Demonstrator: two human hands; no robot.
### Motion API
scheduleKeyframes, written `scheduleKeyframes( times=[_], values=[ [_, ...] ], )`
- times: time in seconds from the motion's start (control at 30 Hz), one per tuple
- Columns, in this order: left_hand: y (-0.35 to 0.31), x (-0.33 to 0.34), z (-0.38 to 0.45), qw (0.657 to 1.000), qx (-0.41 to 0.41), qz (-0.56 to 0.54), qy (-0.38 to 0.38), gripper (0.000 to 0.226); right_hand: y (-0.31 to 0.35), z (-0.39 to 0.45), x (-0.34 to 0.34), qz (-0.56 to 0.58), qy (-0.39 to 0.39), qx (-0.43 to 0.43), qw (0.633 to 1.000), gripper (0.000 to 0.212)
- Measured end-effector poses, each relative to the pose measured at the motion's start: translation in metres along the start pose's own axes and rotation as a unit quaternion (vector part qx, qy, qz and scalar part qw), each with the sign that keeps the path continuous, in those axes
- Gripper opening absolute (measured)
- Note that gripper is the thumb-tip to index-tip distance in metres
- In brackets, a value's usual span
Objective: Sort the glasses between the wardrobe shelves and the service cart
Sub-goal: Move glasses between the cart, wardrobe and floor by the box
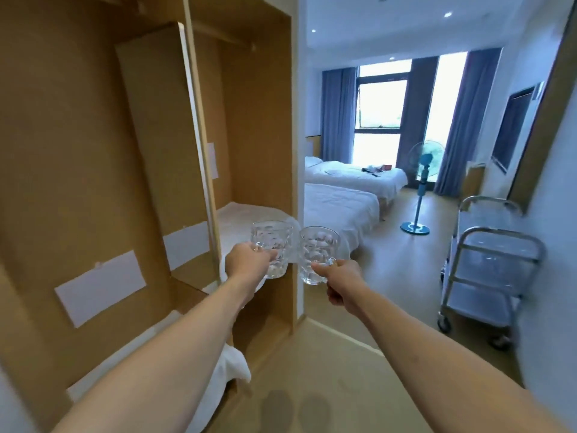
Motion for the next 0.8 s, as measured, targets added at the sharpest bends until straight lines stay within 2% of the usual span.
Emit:
scheduleKeyframes(
  times=[0.3,0.37,0.63,0.8],
  values=[
    [-0.032,0.182,0.073,0.997,0.023,-0.011,0.069,0.032,-0.009,0.112,-0.13,-0.004,-0.102,0.011,0.995,0.035],
    [-0.031,0.214,0.093,0.995,0.025,0.008,0.097,0.026,-0.015,0.136,-0.146,0.003,-0.118,0.024,0.993,0.034],
    [-0.013,0.315,0.208,0.98,0.041,0.039,0.191,0.034,-0.024,0.245,-0.159,0.027,-0.181,0.065,0.981,0.032],
    [-0.01,0.362,0.282,0.959,0.058,0.092,0.261,0.03,-0.025,0.309,-0.151,0.058,-0.23,0.104,0.966,0.034]
  ],
)
Point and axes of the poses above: each hand's wrist, its own z-axis towards the middle knuckle, its own x-axis out of the palm, y = z × x, the point moved 7 cm from there along z, towards the middle knuckle, and after that the axes turned 13 degrees about -z, right-handed, at the moved point
